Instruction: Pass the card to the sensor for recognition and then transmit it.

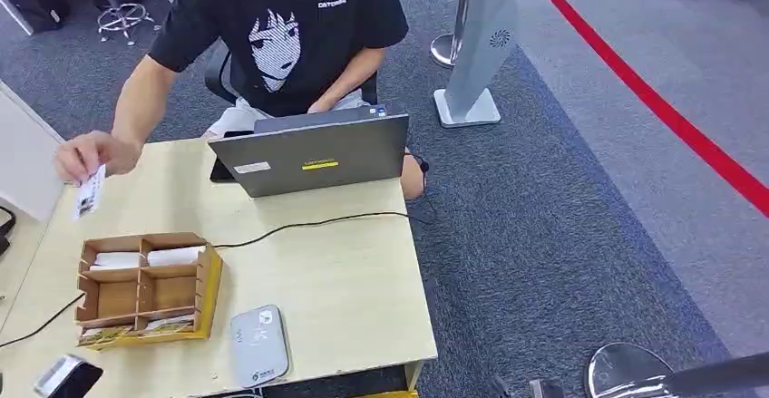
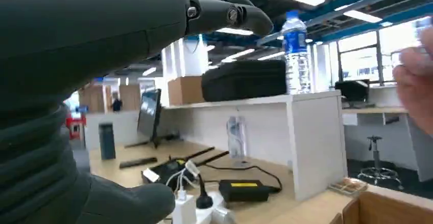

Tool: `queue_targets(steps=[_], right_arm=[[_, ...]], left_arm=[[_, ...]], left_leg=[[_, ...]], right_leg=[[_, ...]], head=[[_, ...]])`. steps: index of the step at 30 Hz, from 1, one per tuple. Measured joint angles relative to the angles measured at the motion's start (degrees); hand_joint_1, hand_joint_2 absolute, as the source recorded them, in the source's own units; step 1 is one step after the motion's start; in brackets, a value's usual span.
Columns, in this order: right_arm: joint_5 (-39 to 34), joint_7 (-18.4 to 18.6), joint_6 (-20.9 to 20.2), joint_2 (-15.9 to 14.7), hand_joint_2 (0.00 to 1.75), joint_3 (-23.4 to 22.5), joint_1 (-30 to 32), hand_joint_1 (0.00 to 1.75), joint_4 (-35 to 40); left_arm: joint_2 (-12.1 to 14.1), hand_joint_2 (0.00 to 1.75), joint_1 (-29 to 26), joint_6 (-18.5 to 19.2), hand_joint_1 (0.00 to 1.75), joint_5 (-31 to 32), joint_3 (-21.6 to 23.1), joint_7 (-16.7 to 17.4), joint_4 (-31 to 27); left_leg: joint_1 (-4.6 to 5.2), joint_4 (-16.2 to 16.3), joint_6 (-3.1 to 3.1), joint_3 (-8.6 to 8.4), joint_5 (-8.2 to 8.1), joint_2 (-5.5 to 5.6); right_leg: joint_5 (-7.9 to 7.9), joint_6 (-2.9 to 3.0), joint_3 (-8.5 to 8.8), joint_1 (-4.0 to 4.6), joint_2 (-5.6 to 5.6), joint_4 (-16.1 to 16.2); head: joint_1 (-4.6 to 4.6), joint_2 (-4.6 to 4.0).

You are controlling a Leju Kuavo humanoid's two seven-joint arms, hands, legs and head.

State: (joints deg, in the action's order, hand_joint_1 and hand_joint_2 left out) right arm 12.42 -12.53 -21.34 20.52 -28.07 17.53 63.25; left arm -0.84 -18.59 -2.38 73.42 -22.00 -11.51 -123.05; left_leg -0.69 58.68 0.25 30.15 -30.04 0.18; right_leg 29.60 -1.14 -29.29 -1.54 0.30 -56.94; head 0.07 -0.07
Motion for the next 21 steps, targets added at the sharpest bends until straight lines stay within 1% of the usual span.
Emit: queue_targets(steps=[2, 5, 9, 12, 15, 16, 17, 21], right_arm=[[2.72, -0.85, -1.16, -0.02, 1.75, -2.72, -1.33, 0.0, -2.55], [4.48, -1.46, -1.96, -0.13, 1.75, -5.16, -1.89, 0.0, -4.63], [5.96, -1.85, -2.18, -0.24, 1.75, -6.92, -2.42, 0.0, -6.4], [8.28, -2.84, -2.44, -0.28, 1.75, -7.67, -2.75, 0.0, -7.47], [10.74, -4.15, -2.82, -0.33, 1.75, -8.52, -3.12, 0.0, -8.67], [11.03, -4.39, -2.82, -0.35, 1.75, -8.61, -3.16, 0.0, -8.91], [11.34, -4.57, -2.82, -0.37, 1.75, -8.67, -3.19, 0.0, -9.09], [11.38, -4.87, -2.88, -0.42, 1.75, -8.89, -3.39, 0.0, -9.94]], left_arm=[[4.46, 1.75, 2.0, 0.87, 0.0, 1.63, 3.33, 3.66, 3.5], [8.67, 1.75, 4.73, 2.14, 0.0, 2.66, 6.84, 5.7, 6.84], [12.29, 1.75, 6.58, 2.19, 0.0, 4.26, 9.63, 6.64, 9.46], [14.18, 1.75, 8.02, 1.55, 0.0, 5.96, 11.64, 7.21, 11.27], [15.44, 1.75, 10.08, 0.57, 0.0, 7.21, 13.71, 7.58, 12.76], [15.68, 1.75, 10.79, 0.53, 0.49, 7.38, 14.29, 7.58, 13.0], [15.81, 1.75, 11.45, 0.55, 1.75, 7.47, 14.92, 7.64, 13.24], [16.14, 1.75, 13.13, 0.53, 1.75, 7.45, 16.8, 7.88, 13.98]], left_leg=[[-0.05, 0.0, -0.02, 0.02, 0.02, 0.02], [-0.06, 0.0, -0.04, 0.1, 0.04, 0.03], [-0.04, 0.0, -0.04, 0.12, 0.03, 0.01], [-0.03, 0.0, -0.04, 0.14, 0.03, 0.04], [-0.03, 0.01, -0.04, 0.13, 0.04, 0.05], [-0.03, 0.01, -0.04, 0.14, 0.04, 0.05], [-0.03, 0.01, -0.04, 0.14, 0.04, 0.05], [-0.04, 0.01, -0.04, 0.13, 0.04, 0.04]], right_leg=[[-0.03, 0.05, 0.07, 0.06, -0.01, -0.03], [-0.04, 0.06, 0.08, 0.06, 0.01, -0.06], [-0.04, 0.07, 0.05, 0.05, 0.03, -0.03], [-0.04, 0.07, 0.04, 0.04, 0.01, -0.02], [-0.04, 0.07, 0.03, 0.05, -0.01, -0.02], [-0.04, 0.07, 0.04, 0.05, -0.03, -0.03], [-0.05, 0.07, 0.04, 0.05, -0.03, -0.03], [-0.05, 0.08, 0.03, 0.05, -0.02, -0.04]], head=[[-0.02, 0.0], [-0.04, 0.0], [-0.04, 0.0], [-0.02, 0.0], [-0.04, 0.0], [-0.02, 0.0], [-0.04, 0.0], [-0.04, 0.0]])
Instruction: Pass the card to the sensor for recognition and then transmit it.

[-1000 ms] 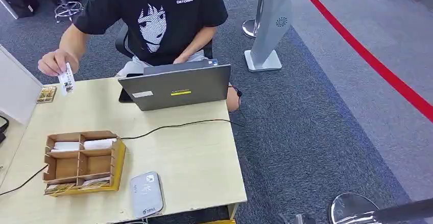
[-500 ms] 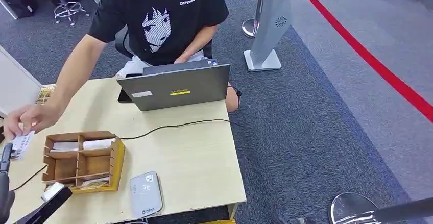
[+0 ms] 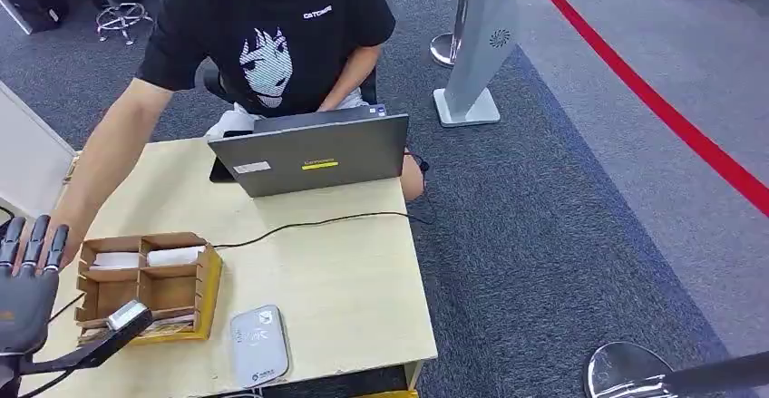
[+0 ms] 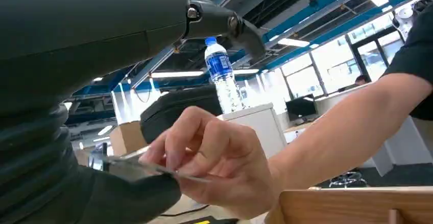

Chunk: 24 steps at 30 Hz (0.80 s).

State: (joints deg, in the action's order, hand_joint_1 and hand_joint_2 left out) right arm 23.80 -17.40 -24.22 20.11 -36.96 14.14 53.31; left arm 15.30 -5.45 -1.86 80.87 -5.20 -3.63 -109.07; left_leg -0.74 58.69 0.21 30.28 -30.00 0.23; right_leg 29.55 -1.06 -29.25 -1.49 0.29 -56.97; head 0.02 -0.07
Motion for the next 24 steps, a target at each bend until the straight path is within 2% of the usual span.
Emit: queue_targets(steps=[15, 17, 20, 21, 22, 24], right_arm=[[0.0, -1.77, -0.02, -0.04, 1.75, -0.06, -0.1, 0.0, -0.66], [1.69, -3.24, 0.24, -0.04, 1.75, 0.09, -0.08, 0.0, -0.59], [6.51, -7.97, 3.49, -0.04, 1.75, 1.27, -0.07, 0.0, 1.04], [6.86, -8.42, 4.53, -0.04, 1.75, 1.6, -0.07, 0.0, 1.8], [7.02, -8.55, 5.89, -0.07, 1.75, 2.01, -0.07, 0.0, 2.63], [5.0, -6.0, 11.67, -0.11, 1.75, 3.17, -0.08, 0.0, 4.7]], left_arm=[[-0.13, 1.75, 1.16, -1.22, 1.75, -0.85, 1.42, 0.61, 0.35], [-0.13, 1.75, 1.12, -1.31, 1.75, -1.03, 1.42, 0.66, 0.35], [-0.37, 1.75, 0.14, -1.84, 1.75, -1.75, 1.4, 0.72, -0.58], [-0.57, 1.75, -0.55, -1.97, 1.75, -1.99, 1.4, 0.72, -1.32], [-0.98, 1.75, -1.12, -2.14, 1.75, -2.25, 1.4, 0.68, -2.17], [-1.64, 1.75, -2.3, -2.8, 1.75, -2.38, 1.38, 0.15, -4.0]], left_leg=[[0.0, 0.0, 0.0, 0.02, -0.01, -0.03], [0.0, 0.0, 0.0, 0.03, -0.01, -0.02], [0.0, 0.0, 0.0, 0.03, -0.01, -0.07], [0.01, 0.0, 0.0, 0.03, -0.01, -0.08], [0.01, 0.0, 0.0, 0.04, -0.01, -0.08], [0.01, 0.0, 0.0, 0.06, -0.01, -0.04]], right_leg=[[0.0, 0.0, -0.02, 0.0, 0.04, 0.0], [0.0, 0.0, -0.02, 0.0, 0.04, 0.0], [0.0, 0.0, -0.03, 0.0, 0.08, -0.01], [0.0, 0.0, -0.03, 0.0, 0.08, 0.0], [0.0, 0.0, -0.03, 0.0, 0.07, 0.0], [0.0, 0.0, -0.03, -0.01, 0.03, 0.01]], head=[[0.0, 0.0], [0.0, 0.0], [0.0, 0.0], [0.0, 0.0], [0.02, 0.0], [0.0, 0.0]])
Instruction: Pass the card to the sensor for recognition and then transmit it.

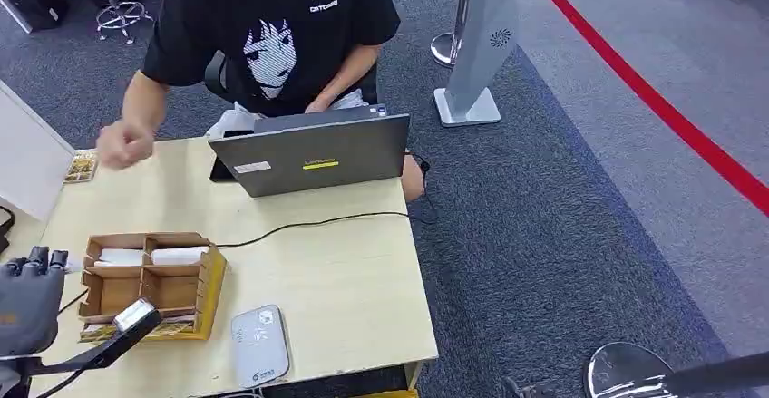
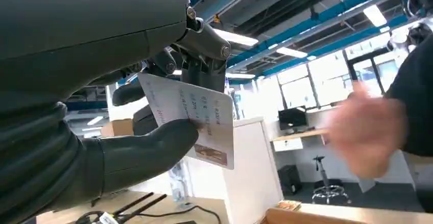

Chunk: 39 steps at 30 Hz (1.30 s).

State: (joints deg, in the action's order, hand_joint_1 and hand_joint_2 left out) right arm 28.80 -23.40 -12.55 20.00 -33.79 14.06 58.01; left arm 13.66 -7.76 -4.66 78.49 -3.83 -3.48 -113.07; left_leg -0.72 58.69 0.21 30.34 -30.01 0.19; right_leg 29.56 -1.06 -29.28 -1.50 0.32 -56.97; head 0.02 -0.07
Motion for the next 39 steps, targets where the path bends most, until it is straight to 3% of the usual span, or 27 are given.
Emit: queue_targets(steps=[2, 5, 12, 15, 18, 23, 29, 39], right_arm=[[-2.0, 2.93, 6.94, 0.0, 1.75, 2.48, 0.29, 0.0, 2.74], [-2.18, 5.17, 9.49, 0.0, 1.75, 5.04, 0.67, 0.0, 5.87], [-8.96, 6.64, 8.53, 0.11, 1.75, 7.28, 2.24, 0.0, 8.98], [-9.3, 6.66, 8.97, 0.13, 1.75, 7.67, 2.76, 0.0, 9.89], [-10.7, 6.72, 10.12, 0.13, 1.75, 8.08, 3.01, 0.0, 10.38], [-11.38, 6.81, 11.11, 0.13, 1.75, 9.07, 3.39, 0.0, 11.03], [-12.08, 6.86, 10.94, 0.13, 1.75, 9.37, 3.54, 0.0, 11.69], [-12.1, 5.63, 10.8, 0.13, 1.75, 10.81, 2.36, 0.0, 11.75]], left_arm=[[-0.98, 1.75, -1.36, -0.5, 1.75, 0.28, 0.02, -0.67, -2.59], [-2.4, 1.75, -2.97, -1.31, 1.75, 1.68, 0.55, -1.2, -5.76], [-4.22, 1.75, -6.68, -3.98, 1.75, 4.92, 7.06, -1.99, -9.46], [-7.23, 1.75, -8.74, -3.17, 1.75, 7.47, 10.66, -0.14, -9.79], [-9.76, 1.75, -10.39, -2.69, 1.75, 7.07, 14.81, 0.72, -9.79], [-12.02, 1.75, -11.89, -2.88, 1.75, 3.17, 17.4, -0.48, -8.91], [-12.81, 1.75, -13.01, -3.32, 1.75, 1.81, 18.86, -0.61, -5.42], [-12.09, 1.75, -13.08, -4.2, 1.75, 1.25, 20.76, 2.82, 0.83]], left_leg=[[0.03, 0.0, 0.0, 0.0, 0.0, -0.03], [0.03, 0.01, 0.0, -0.02, -0.01, -0.05], [0.02, 0.01, 0.0, 0.0, -0.01, 0.0], [0.02, 0.01, 0.01, 0.0, -0.02, -0.01], [0.04, 0.01, 0.01, 0.03, -0.02, 0.0], [0.05, 0.02, 0.04, -0.01, -0.04, -0.01], [0.03, 0.01, 0.04, -0.01, -0.04, 0.0], [0.04, 0.01, 0.04, 0.0, -0.03, 0.0]], right_leg=[[0.0, 0.0, -0.02, -0.02, 0.04, 0.01], [0.0, 0.0, -0.05, -0.02, 0.05, 0.02], [0.0, 0.0, -0.04, -0.01, 0.0, 0.02], [0.0, -0.01, -0.04, -0.02, 0.01, 0.03], [0.0, -0.01, -0.04, -0.03, -0.01, 0.06], [0.0, -0.01, -0.04, -0.04, 0.0, 0.06], [0.0, -0.01, -0.04, -0.01, 0.0, 0.04], [0.0, -0.01, -0.03, -0.02, 0.0, 0.05]], head=[[0.0, 0.0], [0.02, 0.0], [0.02, 0.0], [0.04, 0.0], [0.02, 0.0], [0.02, 0.0], [0.02, 0.0], [0.02, 0.0]])
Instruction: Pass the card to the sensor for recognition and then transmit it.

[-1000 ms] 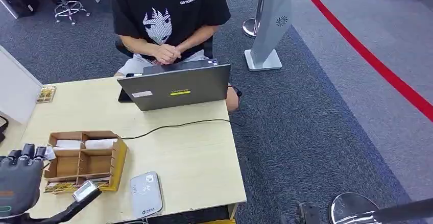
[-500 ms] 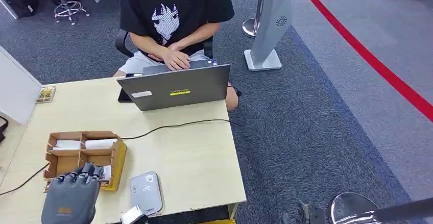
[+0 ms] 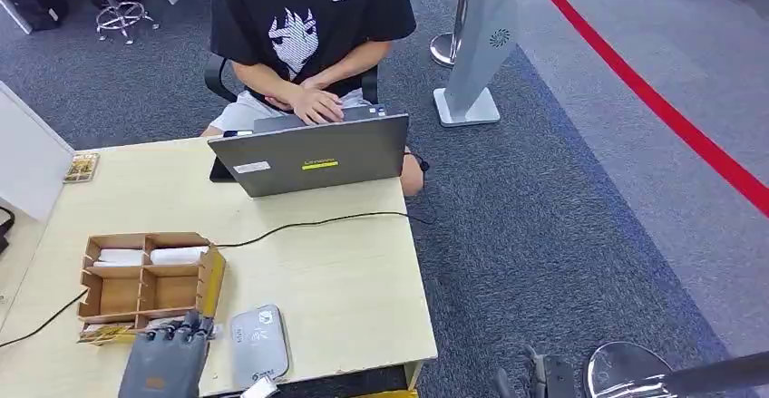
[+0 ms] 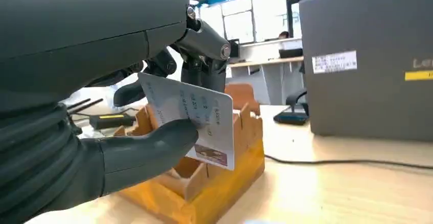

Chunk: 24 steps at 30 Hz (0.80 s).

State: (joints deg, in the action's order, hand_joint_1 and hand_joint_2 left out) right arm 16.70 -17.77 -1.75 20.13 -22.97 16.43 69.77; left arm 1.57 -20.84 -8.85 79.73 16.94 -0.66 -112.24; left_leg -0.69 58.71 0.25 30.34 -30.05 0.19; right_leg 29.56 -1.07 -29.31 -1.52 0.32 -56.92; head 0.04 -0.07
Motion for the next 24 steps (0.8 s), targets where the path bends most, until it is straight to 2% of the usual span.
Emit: queue_targets(steps=[12, 18, 24], right_arm=[[-0.07, -0.5, -0.11, 0.0, 1.75, 1.14, -0.29, 0.0, 0.0], [-0.33, -1.07, -0.04, 0.0, 1.75, 2.64, -0.52, 0.0, -0.09], [-0.13, -1.57, -0.04, -0.02, 1.75, 3.45, -0.7, 0.0, -0.42]], left_arm=[[0.77, 1.75, 0.34, -0.61, 1.75, -0.7, 0.04, 0.17, 3.24], [0.63, 1.75, 2.0, -1.77, 1.75, -3.5, -0.37, -1.35, 8.04], [0.22, 1.75, 3.36, -1.59, 1.75, -2.01, -0.94, -2.78, 11.28]], left_leg=[[-0.01, 0.0, 0.0, 0.01, 0.0, 0.0], [-0.01, 0.0, 0.0, 0.0, 0.0, 0.0], [0.0, 0.0, 0.0, 0.01, 0.0, 0.01]], right_leg=[[0.0, 0.0, -0.01, 0.0, 0.0, 0.0], [0.0, 0.0, 0.01, 0.0, -0.01, 0.0], [0.0, 0.0, 0.0, 0.0, 0.0, -0.01]], head=[[0.0, 0.0], [0.0, 0.0], [0.0, 0.0]])
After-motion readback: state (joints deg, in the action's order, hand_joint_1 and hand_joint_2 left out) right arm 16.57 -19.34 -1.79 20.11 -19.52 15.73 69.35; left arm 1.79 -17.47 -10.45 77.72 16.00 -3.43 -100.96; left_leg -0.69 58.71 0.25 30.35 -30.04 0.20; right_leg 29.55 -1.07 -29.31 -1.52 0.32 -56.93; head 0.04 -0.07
